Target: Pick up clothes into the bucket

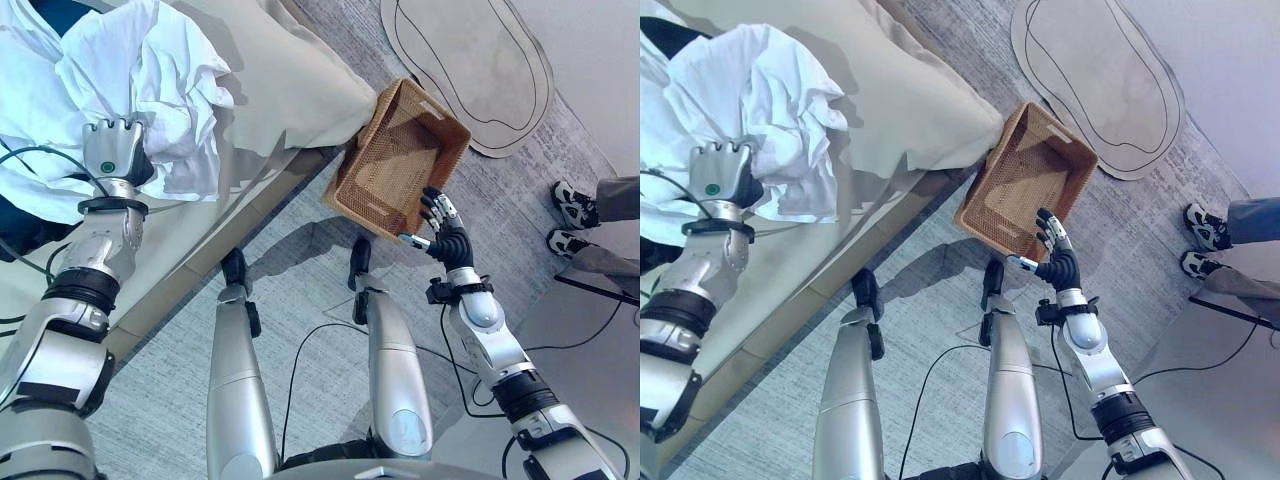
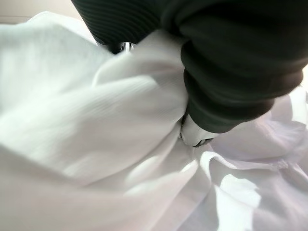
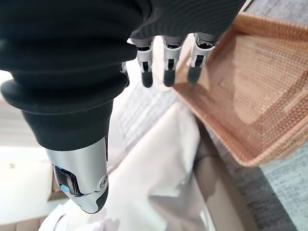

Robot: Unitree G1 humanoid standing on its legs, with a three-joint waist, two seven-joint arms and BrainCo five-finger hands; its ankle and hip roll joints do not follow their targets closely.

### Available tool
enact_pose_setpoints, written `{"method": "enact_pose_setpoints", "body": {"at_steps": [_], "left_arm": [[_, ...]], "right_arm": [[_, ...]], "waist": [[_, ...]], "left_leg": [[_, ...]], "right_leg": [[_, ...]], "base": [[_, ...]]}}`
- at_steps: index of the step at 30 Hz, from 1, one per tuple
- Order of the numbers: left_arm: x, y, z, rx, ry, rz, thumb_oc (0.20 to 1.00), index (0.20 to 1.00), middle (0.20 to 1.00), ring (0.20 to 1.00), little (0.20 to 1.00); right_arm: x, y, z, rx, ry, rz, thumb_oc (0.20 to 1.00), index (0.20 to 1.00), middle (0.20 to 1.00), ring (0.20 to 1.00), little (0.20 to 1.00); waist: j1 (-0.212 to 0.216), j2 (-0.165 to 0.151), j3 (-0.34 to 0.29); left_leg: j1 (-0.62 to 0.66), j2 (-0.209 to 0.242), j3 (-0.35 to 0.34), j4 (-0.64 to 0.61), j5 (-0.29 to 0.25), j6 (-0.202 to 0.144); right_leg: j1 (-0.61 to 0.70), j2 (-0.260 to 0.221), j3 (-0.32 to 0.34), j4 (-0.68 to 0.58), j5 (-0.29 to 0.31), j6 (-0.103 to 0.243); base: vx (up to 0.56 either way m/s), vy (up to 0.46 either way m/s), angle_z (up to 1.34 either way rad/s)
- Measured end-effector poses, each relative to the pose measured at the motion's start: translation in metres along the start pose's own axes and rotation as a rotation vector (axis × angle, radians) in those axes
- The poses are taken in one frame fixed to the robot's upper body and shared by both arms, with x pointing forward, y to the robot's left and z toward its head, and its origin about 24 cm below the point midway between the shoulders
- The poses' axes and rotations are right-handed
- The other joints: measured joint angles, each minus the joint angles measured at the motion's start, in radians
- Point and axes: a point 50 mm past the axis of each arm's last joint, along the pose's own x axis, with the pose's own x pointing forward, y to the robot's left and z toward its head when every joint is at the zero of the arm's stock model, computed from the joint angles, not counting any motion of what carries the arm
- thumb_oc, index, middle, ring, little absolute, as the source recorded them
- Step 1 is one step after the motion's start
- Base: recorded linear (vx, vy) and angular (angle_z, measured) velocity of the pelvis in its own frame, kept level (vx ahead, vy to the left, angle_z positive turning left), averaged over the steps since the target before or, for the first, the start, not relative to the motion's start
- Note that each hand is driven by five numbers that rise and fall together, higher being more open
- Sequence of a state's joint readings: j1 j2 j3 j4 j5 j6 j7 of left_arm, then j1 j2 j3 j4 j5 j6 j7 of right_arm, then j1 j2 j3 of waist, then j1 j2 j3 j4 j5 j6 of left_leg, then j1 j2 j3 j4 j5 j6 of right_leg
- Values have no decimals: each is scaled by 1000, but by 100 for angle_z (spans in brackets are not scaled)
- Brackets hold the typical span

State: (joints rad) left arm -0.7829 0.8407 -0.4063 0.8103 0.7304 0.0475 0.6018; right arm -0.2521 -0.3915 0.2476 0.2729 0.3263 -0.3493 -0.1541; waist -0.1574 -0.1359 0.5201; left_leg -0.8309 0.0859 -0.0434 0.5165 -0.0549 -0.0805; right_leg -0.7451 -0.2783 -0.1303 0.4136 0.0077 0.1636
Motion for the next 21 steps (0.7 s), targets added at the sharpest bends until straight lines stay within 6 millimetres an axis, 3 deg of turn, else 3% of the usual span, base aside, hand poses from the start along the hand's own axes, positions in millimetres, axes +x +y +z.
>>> {"method": "enact_pose_setpoints", "body": {"at_steps": [9,14,20,21], "left_arm": [[-40,-38,6,-66,6,-141,200,200,200,200,200],[-65,-39,28,-236,-47,-140,200,200,200,200,200],[-94,-33,55,-450,-127,-132,200,200,200,200,200],[-101,-31,58,-485,-138,-142,200,200,200,200,200]], "right_arm": [[-1,1,-1,-1,7,10,1000,1000,1000,1000,1000],[-7,1,-11,-11,50,3,1000,1000,1000,1000,1000],[-19,-3,-26,-99,118,9,1000,1000,1000,1000,1000],[-19,-3,-26,-120,118,14,1000,1000,1000,1000,1000]], "waist": [[16,-11,-15],[58,-8,-18],[107,33,-100],[118,43,-140]], "left_leg": [[195,3,39,-116,8,11],[362,-2,44,-224,39,7],[504,-12,37,-315,54,3],[513,-13,35,-338,55,3]], "right_leg": [[165,1,4,-94,12,2],[326,0,-16,-186,32,4],[479,-6,-55,-264,32,8],[489,-6,-61,-286,32,8]], "base": [[42,-20,-5],[100,-55,3],[80,-47,12],[70,-52,9]]}}
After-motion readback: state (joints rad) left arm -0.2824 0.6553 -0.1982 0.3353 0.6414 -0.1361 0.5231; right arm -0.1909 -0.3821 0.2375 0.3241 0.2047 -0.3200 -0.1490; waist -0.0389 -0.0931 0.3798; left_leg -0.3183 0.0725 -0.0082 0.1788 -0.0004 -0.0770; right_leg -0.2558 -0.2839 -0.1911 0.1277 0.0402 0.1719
